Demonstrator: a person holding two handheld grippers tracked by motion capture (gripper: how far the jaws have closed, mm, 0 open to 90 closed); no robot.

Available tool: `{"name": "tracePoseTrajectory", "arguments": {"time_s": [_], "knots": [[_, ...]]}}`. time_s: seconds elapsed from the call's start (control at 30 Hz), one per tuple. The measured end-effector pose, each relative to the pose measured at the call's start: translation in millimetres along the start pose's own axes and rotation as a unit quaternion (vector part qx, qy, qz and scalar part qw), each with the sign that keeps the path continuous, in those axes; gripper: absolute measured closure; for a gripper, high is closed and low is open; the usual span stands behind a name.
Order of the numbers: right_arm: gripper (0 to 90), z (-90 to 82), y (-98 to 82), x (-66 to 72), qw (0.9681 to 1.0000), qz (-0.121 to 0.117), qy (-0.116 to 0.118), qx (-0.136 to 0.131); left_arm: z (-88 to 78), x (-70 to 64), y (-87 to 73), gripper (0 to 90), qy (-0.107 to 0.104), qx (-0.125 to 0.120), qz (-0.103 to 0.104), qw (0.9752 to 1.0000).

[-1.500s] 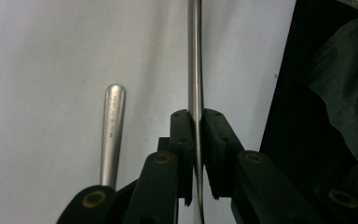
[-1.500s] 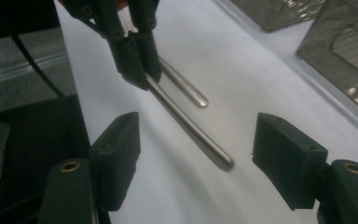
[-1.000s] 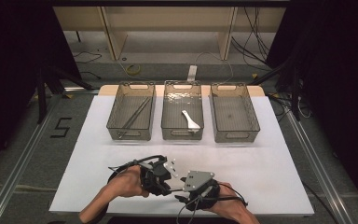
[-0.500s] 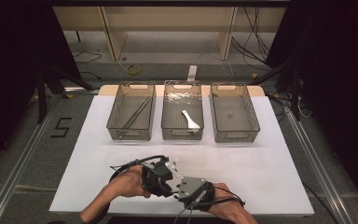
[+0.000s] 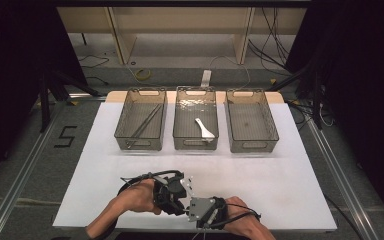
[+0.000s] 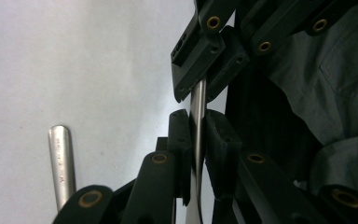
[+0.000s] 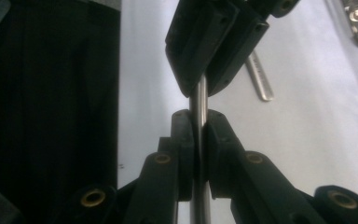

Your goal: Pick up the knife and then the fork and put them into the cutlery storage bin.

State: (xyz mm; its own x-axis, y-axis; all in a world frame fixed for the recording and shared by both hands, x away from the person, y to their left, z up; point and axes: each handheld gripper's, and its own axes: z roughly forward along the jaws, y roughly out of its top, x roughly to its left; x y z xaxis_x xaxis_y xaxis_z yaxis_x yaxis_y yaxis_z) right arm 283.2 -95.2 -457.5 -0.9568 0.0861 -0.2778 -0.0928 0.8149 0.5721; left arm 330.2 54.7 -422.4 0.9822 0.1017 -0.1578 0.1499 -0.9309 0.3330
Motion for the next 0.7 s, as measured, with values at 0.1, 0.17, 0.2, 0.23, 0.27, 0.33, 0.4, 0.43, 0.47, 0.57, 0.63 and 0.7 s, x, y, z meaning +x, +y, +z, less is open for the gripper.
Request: {"name": "tracePoseTrajectory", "arguments": {"time_s": [0.1,0.17,0.2,0.23,0.27,0.33,0.4,0.43,0.47,0.57,0.63,0.7], "knots": [[84.2,0.2,-0.1,0.6,1.0,-0.006,0.002,0.007,0.7,0.3,0.1,79.8,0.001,-0.003,-0.004,1.0],[84.4,-0.8,-0.7,1.0,1.0,0.0,0.003,0.004,-0.6,0.2,0.0,79.7,0.003,-0.005,-0.003,1.0],[84.4,-1.5,0.0,1.5,1.0,0.007,0.001,0.006,-1.3,0.7,-0.2,79.5,0.004,-0.006,-0.004,1.0],[84.5,-1.5,0.3,1.2,0.9999,0.008,-0.001,0.006,-1.6,1.3,-0.4,79.1,0.004,-0.008,-0.006,0.9999],[84.5,-0.8,0.2,-0.7,1.0,0.004,-0.005,0.002,-1.8,1.8,-0.6,78.6,0.004,-0.011,-0.01,0.9999],[84.6,-2.0,-0.4,1.2,0.9996,0.022,-0.007,0.015,-4.8,3.9,-1.3,74.9,0.012,-0.011,-0.018,0.9997],[84.6,3.9,-1.3,-9.8,0.9983,-0.047,-0.015,-0.032,-8.6,4.6,-2.7,72.8,0.02,-0.023,-0.029,0.9991],[84.6,4.7,-1.5,-13.9,0.9971,-0.062,-0.013,-0.041,-11.2,5.1,-2.9,70.0,0.025,-0.03,-0.035,0.9986],[84.6,1.1,-3.2,-10.1,0.9993,-0.027,-0.016,-0.022,-13.6,5.6,-3.4,67.1,0.027,-0.038,-0.039,0.9981],[84.6,-6.8,-6.5,-5.6,0.9987,0.044,-0.021,0.015,-19.6,6.6,-5.2,54.2,0.045,-0.064,-0.057,0.9953],[84.6,-9.0,-10.2,-9.1,0.9979,0.056,-0.026,0.019,-24.0,9.2,-6.1,47.0,0.055,-0.08,-0.073,0.9926],[84.6,-11.1,-14.5,-14.4,0.9974,0.058,-0.037,0.021,-29.3,11.7,-6.7,40.7,0.061,-0.097,-0.088,0.9895]]}}
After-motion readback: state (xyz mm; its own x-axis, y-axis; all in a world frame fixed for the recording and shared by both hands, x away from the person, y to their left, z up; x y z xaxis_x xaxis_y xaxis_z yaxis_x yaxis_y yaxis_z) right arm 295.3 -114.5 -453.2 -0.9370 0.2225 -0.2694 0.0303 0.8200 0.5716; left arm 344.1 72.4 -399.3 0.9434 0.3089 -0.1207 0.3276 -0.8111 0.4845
